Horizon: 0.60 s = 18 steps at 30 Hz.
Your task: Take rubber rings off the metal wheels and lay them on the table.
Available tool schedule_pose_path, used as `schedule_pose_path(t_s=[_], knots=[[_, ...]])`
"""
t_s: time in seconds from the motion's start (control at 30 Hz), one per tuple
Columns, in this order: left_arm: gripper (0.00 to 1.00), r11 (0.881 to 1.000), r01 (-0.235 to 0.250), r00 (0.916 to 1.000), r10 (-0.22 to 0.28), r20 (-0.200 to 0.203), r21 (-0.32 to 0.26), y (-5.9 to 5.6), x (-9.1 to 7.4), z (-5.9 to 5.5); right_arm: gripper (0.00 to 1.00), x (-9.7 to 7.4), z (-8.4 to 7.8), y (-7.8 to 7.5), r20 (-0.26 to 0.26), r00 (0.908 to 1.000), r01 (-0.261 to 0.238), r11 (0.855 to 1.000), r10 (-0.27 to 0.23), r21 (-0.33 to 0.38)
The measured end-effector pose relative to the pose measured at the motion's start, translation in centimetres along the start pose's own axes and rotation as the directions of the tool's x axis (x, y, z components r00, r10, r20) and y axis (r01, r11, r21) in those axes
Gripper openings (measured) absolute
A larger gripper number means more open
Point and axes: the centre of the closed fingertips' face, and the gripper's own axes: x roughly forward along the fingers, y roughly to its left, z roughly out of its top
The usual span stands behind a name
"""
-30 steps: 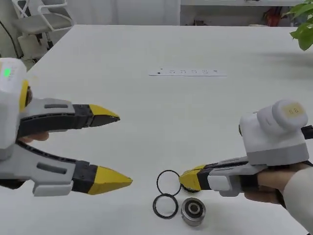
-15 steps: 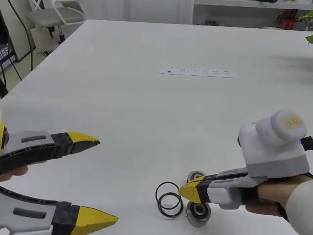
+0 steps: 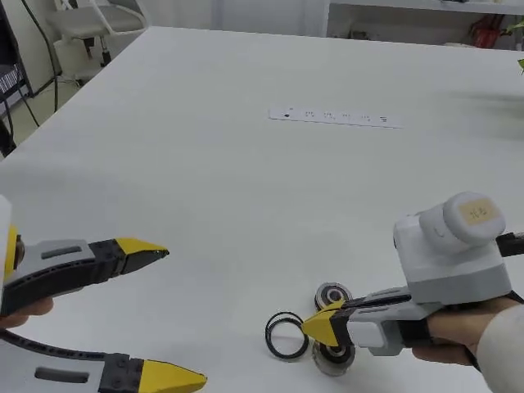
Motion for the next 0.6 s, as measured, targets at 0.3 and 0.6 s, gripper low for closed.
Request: schedule_pose_path(t_s=[0.3, 0.6], knots=[[0.75, 1.000, 0.012, 0.9996, -0.011, -0.027, 0.009, -0.36, 0.25, -0.51, 0.00, 0.13, -0.41, -0.29, -0.015, 0.9998, 0.010, 1.000, -0.010, 0.003], [0.74, 1.000, 0.003, 0.9997, -0.003, -0.025, 0.008, -0.23, 0.20, -0.48, 0.00, 0.30, -0.37, -0.31, -0.018, 0.9997, 0.016, 1.000, -0.016, -0.011]])
